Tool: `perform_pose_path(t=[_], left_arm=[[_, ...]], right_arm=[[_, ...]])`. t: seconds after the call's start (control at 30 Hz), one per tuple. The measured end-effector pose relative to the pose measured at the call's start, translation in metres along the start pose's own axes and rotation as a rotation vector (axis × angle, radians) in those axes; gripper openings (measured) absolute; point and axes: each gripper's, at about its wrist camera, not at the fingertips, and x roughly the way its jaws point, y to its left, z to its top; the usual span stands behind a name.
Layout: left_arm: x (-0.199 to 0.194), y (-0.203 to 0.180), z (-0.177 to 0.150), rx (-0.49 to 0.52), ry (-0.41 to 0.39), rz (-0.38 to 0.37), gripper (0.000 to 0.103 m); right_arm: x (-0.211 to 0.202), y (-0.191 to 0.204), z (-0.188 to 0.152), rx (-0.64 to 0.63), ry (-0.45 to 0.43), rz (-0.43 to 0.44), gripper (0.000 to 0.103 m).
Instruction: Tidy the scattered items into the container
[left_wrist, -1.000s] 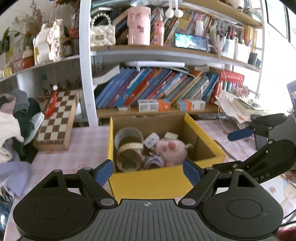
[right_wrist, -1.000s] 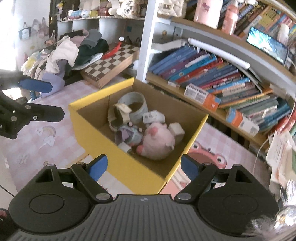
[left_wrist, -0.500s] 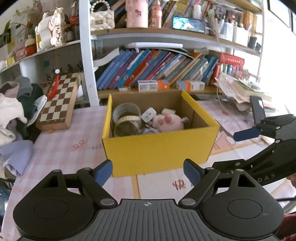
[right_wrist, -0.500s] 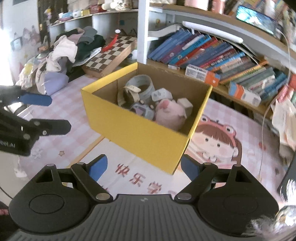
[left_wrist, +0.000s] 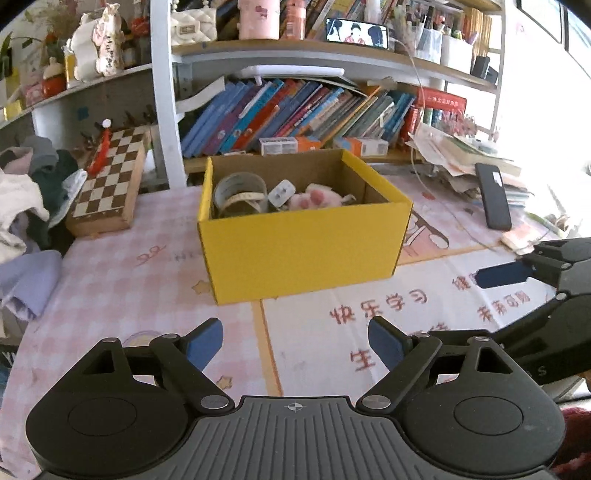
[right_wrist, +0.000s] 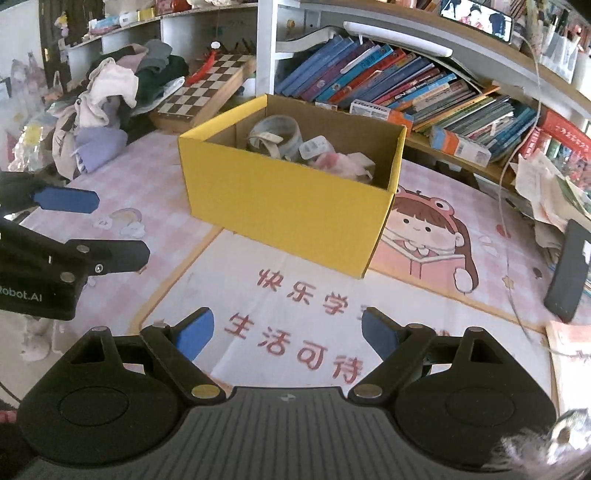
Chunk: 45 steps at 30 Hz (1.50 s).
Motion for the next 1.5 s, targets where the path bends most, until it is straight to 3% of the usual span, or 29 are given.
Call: perform_pose_path(t=[0.37,0.57,1.5], left_arm=[[-0.032,0.002,-0.042,-0.012,0.029,0.033,0.091],[-0.051,-0.001,-0.055,-0.011,-0.007,0.036,0.099],[-0.067,-0.016,-0.072,0.042,0.022,0.017,0.101]], right_arm=[[-0.03,0.034,-0.044,0.061,0.011,-0.05,0.09],[-0.045,0.05,-0.06,0.067,-0.014,-0.087,0.095],[-0.067,0.069,-0.085,0.084,-0.001,-0.114,0.099]])
